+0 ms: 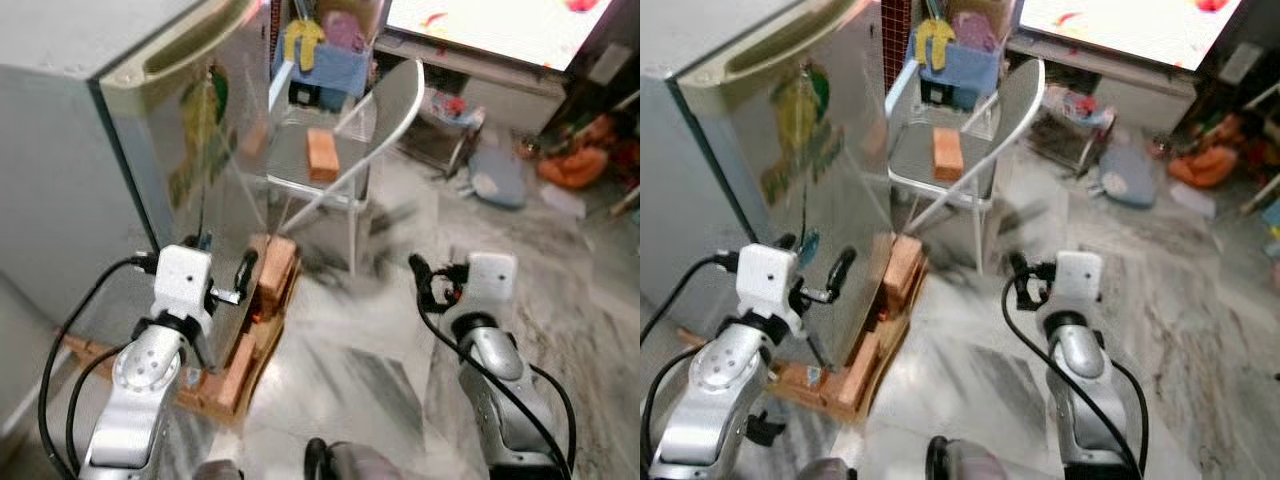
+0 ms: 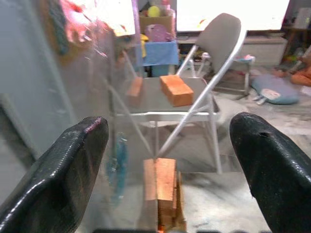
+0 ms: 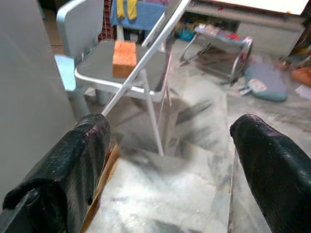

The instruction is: Restocking fridge

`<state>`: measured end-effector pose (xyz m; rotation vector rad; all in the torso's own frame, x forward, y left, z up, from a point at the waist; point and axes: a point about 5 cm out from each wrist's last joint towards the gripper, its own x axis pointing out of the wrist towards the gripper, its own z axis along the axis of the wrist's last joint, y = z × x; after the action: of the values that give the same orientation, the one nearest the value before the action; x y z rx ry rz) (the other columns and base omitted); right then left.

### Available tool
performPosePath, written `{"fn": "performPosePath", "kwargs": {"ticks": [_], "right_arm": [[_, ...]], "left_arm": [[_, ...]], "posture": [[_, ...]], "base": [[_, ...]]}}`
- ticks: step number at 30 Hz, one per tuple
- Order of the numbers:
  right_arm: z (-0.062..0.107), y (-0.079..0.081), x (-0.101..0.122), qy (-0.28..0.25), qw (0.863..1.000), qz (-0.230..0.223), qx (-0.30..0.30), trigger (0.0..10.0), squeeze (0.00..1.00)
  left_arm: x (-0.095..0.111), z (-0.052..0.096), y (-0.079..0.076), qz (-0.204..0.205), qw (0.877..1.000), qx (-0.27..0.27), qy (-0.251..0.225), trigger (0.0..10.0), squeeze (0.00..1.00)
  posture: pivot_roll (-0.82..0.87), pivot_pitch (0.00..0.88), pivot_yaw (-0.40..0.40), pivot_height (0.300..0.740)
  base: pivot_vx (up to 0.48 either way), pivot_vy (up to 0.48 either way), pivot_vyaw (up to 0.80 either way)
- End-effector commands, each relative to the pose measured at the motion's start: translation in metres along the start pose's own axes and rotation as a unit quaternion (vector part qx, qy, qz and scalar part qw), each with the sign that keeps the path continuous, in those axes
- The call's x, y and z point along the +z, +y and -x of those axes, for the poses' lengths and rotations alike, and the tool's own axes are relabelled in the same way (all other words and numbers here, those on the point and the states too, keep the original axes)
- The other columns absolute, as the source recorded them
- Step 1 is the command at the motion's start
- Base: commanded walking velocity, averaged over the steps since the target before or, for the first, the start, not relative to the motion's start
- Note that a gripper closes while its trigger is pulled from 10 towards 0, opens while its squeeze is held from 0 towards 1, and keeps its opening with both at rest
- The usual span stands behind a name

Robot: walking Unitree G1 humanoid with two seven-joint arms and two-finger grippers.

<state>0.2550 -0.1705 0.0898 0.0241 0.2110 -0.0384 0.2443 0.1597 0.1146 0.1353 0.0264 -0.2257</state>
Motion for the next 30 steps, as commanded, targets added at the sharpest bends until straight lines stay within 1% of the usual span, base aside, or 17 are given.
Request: {"fn": "performPosePath", "kwargs": {"ticks": [1, 3, 5, 6, 11, 12, 15, 17, 18, 20, 21, 22, 23, 24, 25, 27, 30], "right_arm": [[0.002, -0.004, 0.005, -0.003, 1.000, 0.002, -0.002, 10.0, 0.00], [0.003, -0.004, 0.004, -0.001, 1.000, 0.003, 0.001, 10.0, 0.00], [0.005, -0.004, 0.001, 0.013, 1.000, 0.010, 0.008, 10.0, 0.00], [0.006, -0.004, -0.001, 0.023, 0.999, 0.019, 0.011, 10.0, 0.00], [0.017, -0.011, -0.009, 0.050, 0.998, 0.021, 0.022, 10.0, 0.00], [0.024, -0.012, -0.011, 0.056, 0.998, 0.012, 0.036, 10.0, 0.00], [0.031, -0.012, -0.013, 0.060, 0.997, 0.012, 0.048, 10.0, 0.00], [0.056, -0.012, -0.022, 0.081, 0.994, 0.013, 0.069, 10.0, 0.00], [0.056, -0.012, -0.022, 0.081, 0.994, 0.013, 0.069, 10.0, 0.00], [0.070, -0.013, -0.027, 0.098, 0.992, -0.002, 0.080, 10.0, 0.00], [0.073, -0.013, -0.027, 0.099, 0.991, -0.008, 0.090, 10.0, 0.00], [0.075, -0.013, -0.027, 0.096, 0.990, -0.010, 0.104, 10.0, 0.00], [0.075, -0.013, -0.027, 0.096, 0.990, -0.010, 0.104, 10.0, 0.00], [0.077, -0.015, -0.028, 0.099, 0.990, 0.000, 0.102, 10.0, 0.00], [0.078, -0.015, -0.029, 0.101, 0.990, 0.000, 0.100, 10.0, 0.00], [0.078, -0.018, -0.030, 0.097, 0.990, 0.003, 0.099, 10.0, 0.00], [0.077, -0.020, -0.033, 0.095, 0.991, 0.001, 0.093, 10.0, 0.00]], "left_arm": [[-0.001, 0.000, -0.003, 0.004, 1.000, -0.005, 0.002, 10.0, 0.00], [-0.001, 0.001, -0.003, 0.003, 1.000, -0.003, 0.003, 10.0, 0.00], [-0.002, 0.005, -0.001, -0.002, 1.000, 0.012, 0.003, 10.0, 0.00], [-0.003, 0.007, 0.002, 0.001, 1.000, 0.028, 0.006, 10.0, 0.00], [-0.010, 0.013, 0.010, 0.016, 0.998, 0.059, 0.024, 10.0, 0.00], [-0.012, 0.011, 0.014, 0.024, 0.997, 0.073, 0.029, 10.0, 0.00], [-0.013, 0.007, 0.020, 0.026, 0.995, 0.088, 0.030, 10.0, 0.00], [-0.015, -0.001, 0.030, 0.053, 0.992, 0.108, 0.027, 10.0, 0.00], [-0.015, -0.001, 0.030, 0.053, 0.992, 0.108, 0.027, 10.0, 0.00], [-0.016, -0.008, 0.032, 0.051, 0.993, 0.103, 0.028, 10.0, 0.00], [-0.016, -0.011, 0.033, 0.049, 0.993, 0.102, 0.028, 10.0, 0.00], [-0.017, -0.014, 0.034, 0.049, 0.993, 0.101, 0.028, 10.0, 0.00], [-0.017, -0.014, 0.034, 0.049, 0.993, 0.101, 0.028, 10.0, 0.00], [-0.019, -0.019, 0.040, 0.053, 0.992, 0.110, 0.034, 10.0, 0.00], [-0.020, -0.019, 0.041, 0.054, 0.992, 0.111, 0.035, 10.0, 0.00], [-0.021, -0.023, 0.042, 0.055, 0.992, 0.111, 0.038, 10.0, 0.00], [-0.021, -0.028, 0.039, 0.065, 0.992, 0.096, 0.043, 10.0, 0.00]], "posture": [[0.11, 0.036, -0.079, 0.740], [0.11, 0.036, -0.079, 0.740], [0.12, 0.038, -0.083, 0.740], [0.12, 0.038, -0.083, 0.740], [0.13, 0.041, -0.085, 0.740], [0.12, 0.042, -0.086, 0.740], [0.11, 0.041, -0.083, 0.740], [0.08, 0.039, -0.082, 0.740], [0.08, 0.039, -0.082, 0.740], [0.06, 0.042, -0.082, 0.740], [0.05, 0.042, -0.081, 0.740], [0.04, 0.042, -0.077, 0.740], [0.04, 0.042, -0.077, 0.740], [0.03, 0.041, -0.073, 0.740], [0.03, 0.041, -0.073, 0.740], [0.03, 0.042, -0.073, 0.740], [0.03, 0.041, -0.073, 0.740]], "base": [[0.000, 0.000, 0.00], [0.000, 0.000, 0.00], [0.000, 0.000, 0.00], [0.000, 0.000, 0.00], [0.000, 0.000, 0.00], [0.000, 0.000, 0.00], [0.000, 0.000, 0.00], [0.000, 0.000, 0.00], [0.000, 0.000, 0.00], [0.000, 0.000, 0.00], [0.000, 0.000, 0.00], [0.000, 0.000, 0.00], [0.000, 0.000, 0.00], [0.000, 0.000, 0.00], [0.000, 0.000, 0.00], [0.000, 0.000, 0.00], [0.000, 0.000, 0.00]]}}
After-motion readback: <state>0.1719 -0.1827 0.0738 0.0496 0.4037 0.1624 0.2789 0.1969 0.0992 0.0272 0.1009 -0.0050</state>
